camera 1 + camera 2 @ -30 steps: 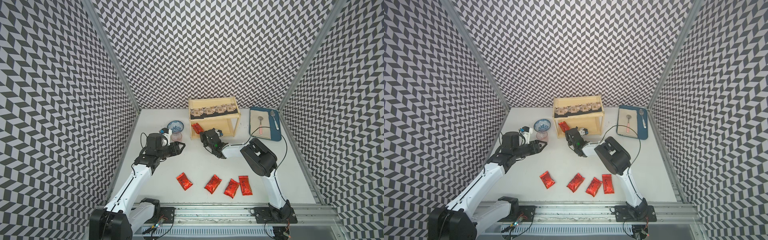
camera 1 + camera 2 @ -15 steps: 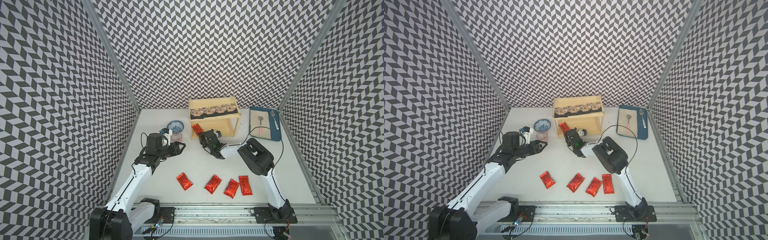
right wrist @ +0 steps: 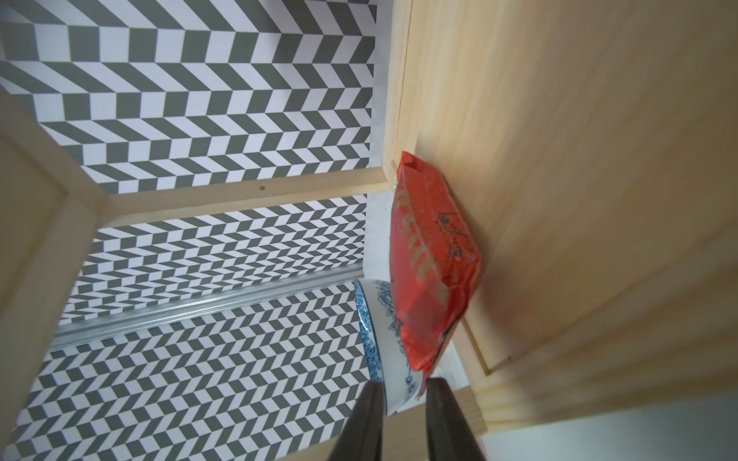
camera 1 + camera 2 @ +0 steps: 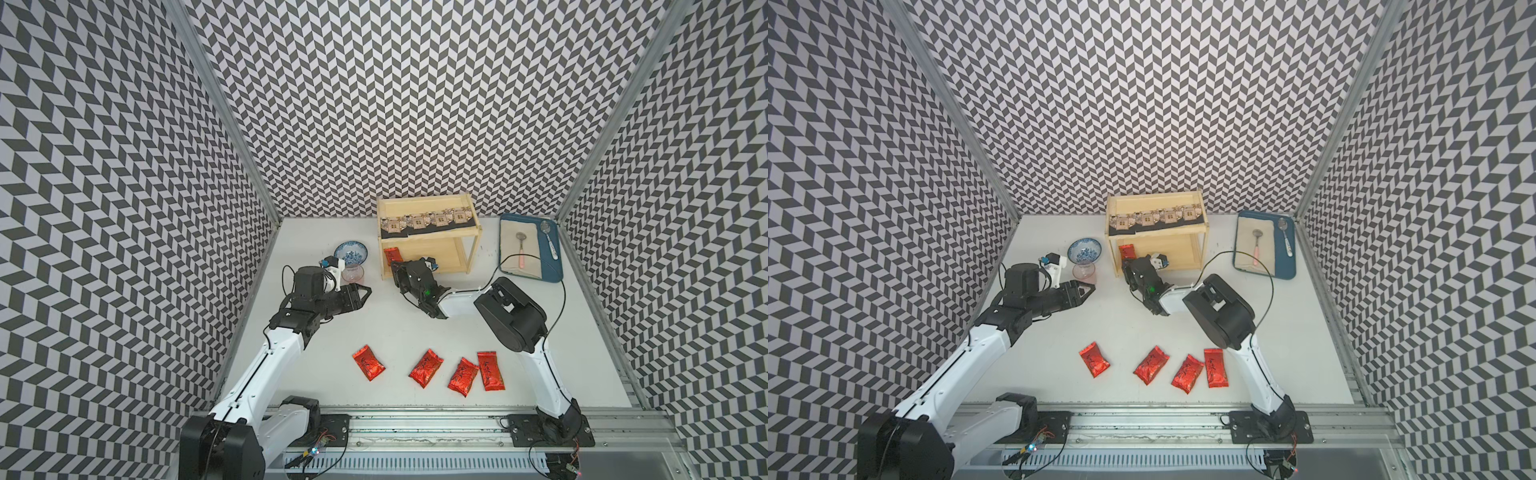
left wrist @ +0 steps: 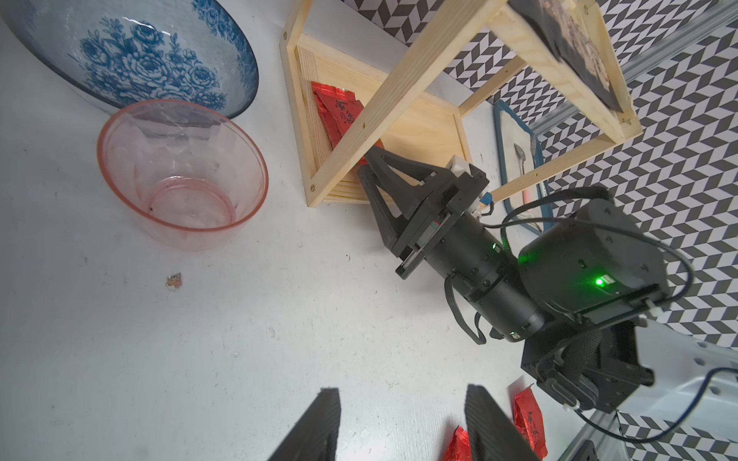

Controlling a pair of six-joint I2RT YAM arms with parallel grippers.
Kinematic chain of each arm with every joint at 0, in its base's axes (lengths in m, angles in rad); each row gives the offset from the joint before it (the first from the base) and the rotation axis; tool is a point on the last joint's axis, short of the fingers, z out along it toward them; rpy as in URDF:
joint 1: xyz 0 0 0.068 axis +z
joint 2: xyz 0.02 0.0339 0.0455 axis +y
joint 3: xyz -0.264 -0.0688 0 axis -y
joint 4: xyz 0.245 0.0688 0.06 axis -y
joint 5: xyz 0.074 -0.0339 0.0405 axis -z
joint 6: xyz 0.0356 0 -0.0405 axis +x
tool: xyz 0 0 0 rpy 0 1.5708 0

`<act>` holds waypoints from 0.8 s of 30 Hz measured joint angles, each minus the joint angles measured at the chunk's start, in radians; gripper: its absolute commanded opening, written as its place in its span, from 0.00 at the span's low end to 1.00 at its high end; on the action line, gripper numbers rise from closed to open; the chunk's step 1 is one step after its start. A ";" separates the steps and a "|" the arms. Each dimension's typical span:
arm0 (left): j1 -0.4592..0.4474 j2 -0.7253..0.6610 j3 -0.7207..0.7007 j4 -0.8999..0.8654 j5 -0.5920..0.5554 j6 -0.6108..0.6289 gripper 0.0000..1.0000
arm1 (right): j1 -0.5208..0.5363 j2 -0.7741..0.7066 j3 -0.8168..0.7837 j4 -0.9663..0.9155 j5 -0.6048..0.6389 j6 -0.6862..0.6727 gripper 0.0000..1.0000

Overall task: Place the tea bags on the shelf by color
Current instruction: Place the tea bag on the shelf.

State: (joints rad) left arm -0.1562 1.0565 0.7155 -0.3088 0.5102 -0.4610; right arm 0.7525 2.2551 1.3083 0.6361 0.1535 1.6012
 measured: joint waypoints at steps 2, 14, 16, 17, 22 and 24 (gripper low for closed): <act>0.000 0.000 0.000 0.000 0.001 0.000 0.55 | 0.000 -0.010 -0.039 0.005 -0.009 -0.008 0.29; 0.003 0.002 0.000 0.000 0.004 0.000 0.54 | -0.043 -0.122 -0.151 0.080 -0.138 -0.088 0.00; 0.005 0.002 0.000 0.000 0.004 0.000 0.54 | -0.064 -0.137 -0.152 0.102 -0.159 -0.097 0.00; 0.005 0.002 0.000 0.000 0.004 0.000 0.54 | -0.072 -0.138 -0.152 0.111 -0.166 -0.099 0.00; 0.005 0.004 0.000 0.000 0.004 0.000 0.54 | -0.112 -0.138 -0.152 0.119 -0.187 -0.106 0.00; 0.005 0.007 0.000 0.000 0.004 0.000 0.54 | -0.124 -0.138 -0.152 0.119 -0.188 -0.109 0.00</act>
State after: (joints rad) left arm -0.1516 1.0637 0.7155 -0.3084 0.5144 -0.4610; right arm 0.6281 2.1174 1.1564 0.7555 -0.0345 1.4921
